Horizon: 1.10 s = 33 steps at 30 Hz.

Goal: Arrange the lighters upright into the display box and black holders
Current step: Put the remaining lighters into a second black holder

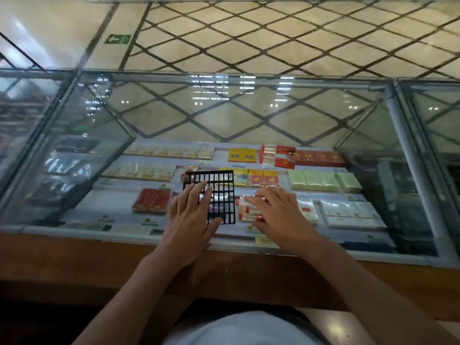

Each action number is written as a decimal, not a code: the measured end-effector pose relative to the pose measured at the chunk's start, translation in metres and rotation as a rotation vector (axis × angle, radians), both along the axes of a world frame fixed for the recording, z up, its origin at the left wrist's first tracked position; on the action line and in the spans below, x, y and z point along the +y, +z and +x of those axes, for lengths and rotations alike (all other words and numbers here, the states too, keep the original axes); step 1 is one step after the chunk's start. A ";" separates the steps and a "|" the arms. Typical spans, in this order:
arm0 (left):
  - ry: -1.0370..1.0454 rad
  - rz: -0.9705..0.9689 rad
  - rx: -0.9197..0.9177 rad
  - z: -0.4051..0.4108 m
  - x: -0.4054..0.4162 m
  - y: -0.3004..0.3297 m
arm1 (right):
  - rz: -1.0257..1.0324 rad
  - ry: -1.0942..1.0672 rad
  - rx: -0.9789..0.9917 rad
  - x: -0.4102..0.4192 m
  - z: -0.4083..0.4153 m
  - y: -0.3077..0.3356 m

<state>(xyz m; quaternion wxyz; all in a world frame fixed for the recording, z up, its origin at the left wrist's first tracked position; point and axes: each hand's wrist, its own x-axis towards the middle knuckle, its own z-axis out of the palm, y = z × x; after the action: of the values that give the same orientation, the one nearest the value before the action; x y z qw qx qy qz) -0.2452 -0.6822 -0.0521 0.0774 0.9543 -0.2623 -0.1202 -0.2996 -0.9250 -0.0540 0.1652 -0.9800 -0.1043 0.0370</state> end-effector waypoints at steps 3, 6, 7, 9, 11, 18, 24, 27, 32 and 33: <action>0.004 0.012 -0.007 0.000 0.000 0.002 | 0.017 -0.035 -0.034 0.001 -0.004 -0.003; 0.020 0.008 -0.013 -0.004 0.001 0.000 | -0.005 -0.110 -0.052 0.003 -0.004 -0.007; 0.024 0.003 -0.022 -0.005 0.002 -0.002 | -0.017 -0.143 -0.055 0.003 -0.001 -0.008; 0.021 0.001 -0.046 -0.008 0.004 -0.005 | -0.021 -0.202 -0.077 0.006 0.010 -0.008; 0.007 0.001 -0.061 -0.012 0.007 -0.006 | -0.018 -0.241 -0.091 0.009 0.025 -0.008; 0.018 0.014 -0.061 -0.025 0.019 -0.008 | 0.009 -0.326 -0.045 0.036 0.093 -0.001; 0.056 -0.013 0.003 -0.025 0.026 -0.006 | 0.041 -0.194 -0.035 0.049 0.121 -0.003; 0.070 -0.093 -0.028 -0.018 0.029 -0.002 | 0.138 -0.167 -0.121 0.039 0.117 0.003; 0.094 -0.196 -0.139 0.023 0.014 0.008 | 0.151 -0.420 -0.266 -0.020 0.098 0.007; 0.086 -0.200 -0.126 0.035 0.007 0.012 | 0.154 -0.485 -0.225 -0.031 0.094 0.005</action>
<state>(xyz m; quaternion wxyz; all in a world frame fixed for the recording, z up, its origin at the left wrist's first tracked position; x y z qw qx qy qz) -0.2104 -0.6754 -0.0401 0.1606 0.9579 -0.2362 -0.0301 -0.2055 -0.9563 -0.0490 0.2307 -0.9588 0.1132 -0.1209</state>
